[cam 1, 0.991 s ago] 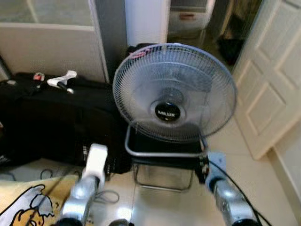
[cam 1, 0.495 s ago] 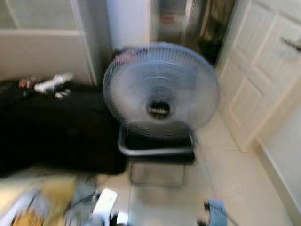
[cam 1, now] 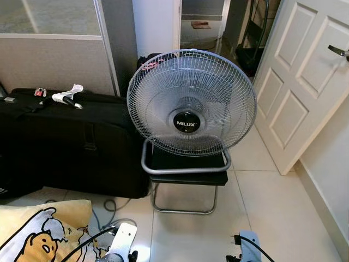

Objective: Clean up the room

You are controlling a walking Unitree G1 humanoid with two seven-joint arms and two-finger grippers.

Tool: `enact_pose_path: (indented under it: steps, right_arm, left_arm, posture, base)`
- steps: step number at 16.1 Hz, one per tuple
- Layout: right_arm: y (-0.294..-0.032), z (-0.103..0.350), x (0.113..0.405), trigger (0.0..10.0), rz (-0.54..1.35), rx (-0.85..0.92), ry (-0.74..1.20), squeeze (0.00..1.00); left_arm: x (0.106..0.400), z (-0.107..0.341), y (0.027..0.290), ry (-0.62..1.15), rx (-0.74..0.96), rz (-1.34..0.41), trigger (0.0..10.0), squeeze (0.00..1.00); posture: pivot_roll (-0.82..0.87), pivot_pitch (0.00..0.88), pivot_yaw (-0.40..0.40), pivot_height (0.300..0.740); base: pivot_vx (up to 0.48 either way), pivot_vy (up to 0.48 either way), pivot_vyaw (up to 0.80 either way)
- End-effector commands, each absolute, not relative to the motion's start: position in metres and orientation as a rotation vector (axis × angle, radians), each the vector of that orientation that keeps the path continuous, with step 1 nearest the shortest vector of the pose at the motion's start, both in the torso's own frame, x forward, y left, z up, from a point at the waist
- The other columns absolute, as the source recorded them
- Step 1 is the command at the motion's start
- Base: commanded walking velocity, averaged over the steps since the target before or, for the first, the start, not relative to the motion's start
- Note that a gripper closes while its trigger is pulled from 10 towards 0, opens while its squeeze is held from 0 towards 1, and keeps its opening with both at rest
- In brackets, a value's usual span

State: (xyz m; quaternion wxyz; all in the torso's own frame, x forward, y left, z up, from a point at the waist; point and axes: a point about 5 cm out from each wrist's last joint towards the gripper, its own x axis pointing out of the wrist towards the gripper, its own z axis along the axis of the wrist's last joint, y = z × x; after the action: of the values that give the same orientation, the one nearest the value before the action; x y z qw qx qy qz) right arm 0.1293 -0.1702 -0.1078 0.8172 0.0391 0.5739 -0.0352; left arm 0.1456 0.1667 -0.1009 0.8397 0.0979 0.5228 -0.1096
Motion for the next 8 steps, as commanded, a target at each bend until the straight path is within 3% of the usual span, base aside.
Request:
enact_pose_path:
  steps: [1, 4, 5, 7, 8]
  right_arm:
    - [-0.169, -0.110, 0.122, 10.0, -0.074, 0.084, 1.255, 0.00]
    - [-0.167, -0.111, 0.122, 10.0, -0.064, 0.070, 1.254, 0.00]
    - [-0.142, -0.114, 0.116, 10.0, 0.023, 0.012, 1.260, 0.00]
    - [-0.130, -0.113, 0.118, 10.0, 0.056, -0.008, 1.243, 0.00]
    - [-0.124, -0.109, 0.131, 10.0, 0.128, -0.103, 1.184, 0.00]
  left_arm:
    - [0.141, -0.103, 0.164, 1.131, 0.202, -0.245, 10.0, 0.00]
    - [0.143, -0.103, 0.162, 1.126, 0.201, -0.239, 10.0, 0.00]
    - [0.163, -0.097, 0.148, 1.081, 0.199, -0.195, 10.0, 0.00]
    - [0.166, -0.095, 0.154, 1.070, 0.202, -0.152, 10.0, 0.00]
    - [0.177, -0.090, 0.163, 1.019, 0.199, -0.096, 10.0, 0.00]
  posture:
    - [0.08, 0.000, 0.018, 0.740]
    - [0.08, 0.000, 0.017, 0.740]
    - [0.11, 0.000, -0.002, 0.740]
    - [0.12, 0.000, -0.010, 0.740]
    - [0.14, 0.000, -0.032, 0.740]
  base:
    - [0.000, 0.000, 0.00]
    - [0.000, 0.000, 0.00]
    - [0.000, 0.000, 0.00]
    - [0.000, 0.000, 0.00]
    - [0.000, 0.000, 0.00]
